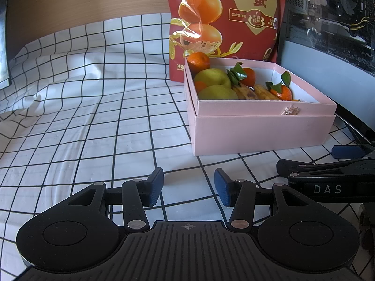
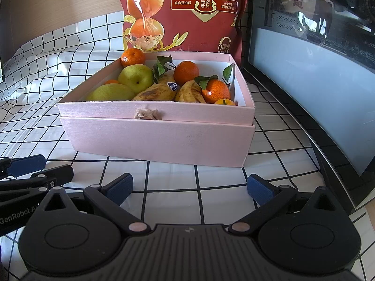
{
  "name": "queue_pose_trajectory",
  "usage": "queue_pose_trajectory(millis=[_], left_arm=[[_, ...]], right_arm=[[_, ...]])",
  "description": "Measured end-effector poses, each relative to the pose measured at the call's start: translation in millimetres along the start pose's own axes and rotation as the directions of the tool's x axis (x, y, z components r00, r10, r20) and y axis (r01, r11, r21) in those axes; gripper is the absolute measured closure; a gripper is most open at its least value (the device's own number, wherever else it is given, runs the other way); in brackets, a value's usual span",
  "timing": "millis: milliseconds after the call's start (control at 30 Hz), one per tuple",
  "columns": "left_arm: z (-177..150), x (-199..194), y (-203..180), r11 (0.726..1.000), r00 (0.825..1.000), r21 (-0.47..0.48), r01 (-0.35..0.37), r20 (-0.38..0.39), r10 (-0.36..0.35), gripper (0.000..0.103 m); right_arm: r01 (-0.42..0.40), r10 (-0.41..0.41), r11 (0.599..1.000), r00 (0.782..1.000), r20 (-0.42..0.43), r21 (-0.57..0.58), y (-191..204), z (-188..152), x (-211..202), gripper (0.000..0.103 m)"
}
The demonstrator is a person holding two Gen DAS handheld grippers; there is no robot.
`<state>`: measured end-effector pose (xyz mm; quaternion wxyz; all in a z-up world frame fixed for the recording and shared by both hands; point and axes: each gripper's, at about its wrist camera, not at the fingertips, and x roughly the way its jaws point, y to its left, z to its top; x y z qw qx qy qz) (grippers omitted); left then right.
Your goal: Organize fruits
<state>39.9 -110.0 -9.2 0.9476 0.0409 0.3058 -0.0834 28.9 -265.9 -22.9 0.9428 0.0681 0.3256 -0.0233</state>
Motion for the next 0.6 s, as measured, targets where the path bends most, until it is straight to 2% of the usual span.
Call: queue_pose_trajectory(millis=[600], left_arm=[[-0.1,-0.1,-0.8,1.0,1.0,0.004,-0.003,0.0,0.003,0.05]], right_arm=[[0.0,0.0,1.0,1.0,0.0,0.0,0.0,0.1,0.0,0.0]])
